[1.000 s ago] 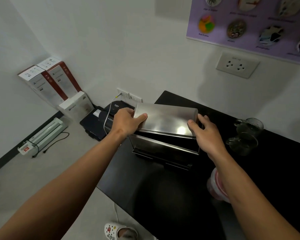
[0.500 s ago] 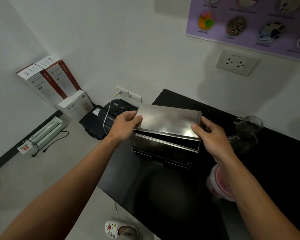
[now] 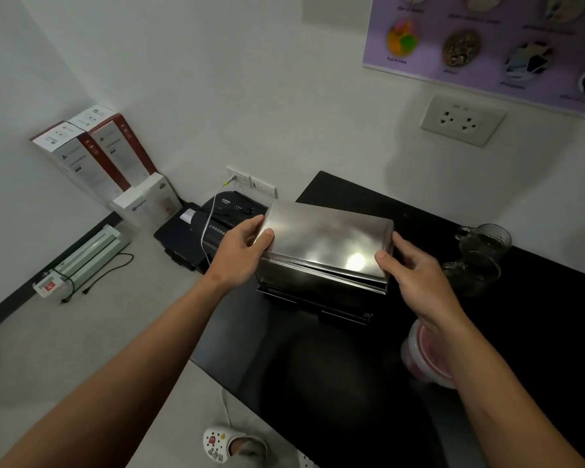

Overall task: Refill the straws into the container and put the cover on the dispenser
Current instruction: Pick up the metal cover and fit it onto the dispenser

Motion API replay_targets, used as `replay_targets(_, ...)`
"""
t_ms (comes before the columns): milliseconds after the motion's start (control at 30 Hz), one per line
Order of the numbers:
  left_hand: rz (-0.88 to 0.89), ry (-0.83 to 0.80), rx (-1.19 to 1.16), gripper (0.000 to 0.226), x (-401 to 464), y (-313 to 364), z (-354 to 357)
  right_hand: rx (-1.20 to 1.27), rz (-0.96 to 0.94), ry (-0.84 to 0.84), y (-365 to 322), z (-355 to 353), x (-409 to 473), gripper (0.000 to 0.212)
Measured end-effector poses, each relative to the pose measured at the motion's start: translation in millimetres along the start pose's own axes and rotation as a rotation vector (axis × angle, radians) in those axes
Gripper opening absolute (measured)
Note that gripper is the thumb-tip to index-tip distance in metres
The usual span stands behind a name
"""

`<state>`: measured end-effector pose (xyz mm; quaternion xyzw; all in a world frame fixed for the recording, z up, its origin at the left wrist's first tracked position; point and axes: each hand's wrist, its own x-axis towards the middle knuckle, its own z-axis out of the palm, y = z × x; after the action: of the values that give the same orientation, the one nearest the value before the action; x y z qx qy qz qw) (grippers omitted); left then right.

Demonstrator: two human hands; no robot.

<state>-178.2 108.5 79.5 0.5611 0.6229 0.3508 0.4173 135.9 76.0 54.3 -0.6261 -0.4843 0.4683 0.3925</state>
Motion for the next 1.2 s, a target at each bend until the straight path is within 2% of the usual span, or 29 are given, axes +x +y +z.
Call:
replay_targets(133,0.075,0.038,0.093,0.052,-12.1,-1.4,10.4,0.006,-0.013,-0.023,0.7,0.1,-0.3,0.069)
replay_targets(333,0.049,0.080,0.099,0.062,-14.8,1.5,14.3,-0.003,-0.018,-0.033,-0.2,-1.5,-3.3,0.069)
replay_targets(600,0.093,0.061,0.218,0.063,-12.6,-5.8,15.6,-0.020,0.021,-0.050,9.3,-3.5,-11.0,0.067)
replay_targets(767,0.140,0.066,0.255,0.044,-13.9,-5.7,18.3,-0.011,0.000,-0.042,3.1,-5.1,-18.1,0.065)
replay_targets(833,0.192,0.074,0.323,0.048,-15.6,-5.1,22.2,-0.024,-0.025,-0.048,-2.4,-5.7,-23.7,0.063)
replay_targets(900,0.250,0.115,0.458,0.060,-19.9,-1.8,29.0,-0.123,-0.104,-0.034,-6.2,-10.7,-31.1,0.060)
replay_targets(967,0.401,0.116,0.563,0.058,-28.0,3.4,39.4,-0.388,-0.271,-0.030,-8.6,-20.0,-37.3,0.058)
replay_targets(1033,0.570,0.074,0.602,0.051,-37.0,6.3,51.6,-0.614,-0.427,-0.101,-8.4,-28.2,-41.2,0.052)
replay_targets(1100,0.698,0.040,0.608,0.045,-42.5,7.2,65.5,-0.708,-0.486,-0.157,-6.1,-33.0,-45.2,0.045)
replay_targets(1200,0.791,-0.011,0.654,0.043,-48.5,8.9,85.8,-0.778,-0.514,-0.159,-0.7,-33.0,-51.1,0.044)
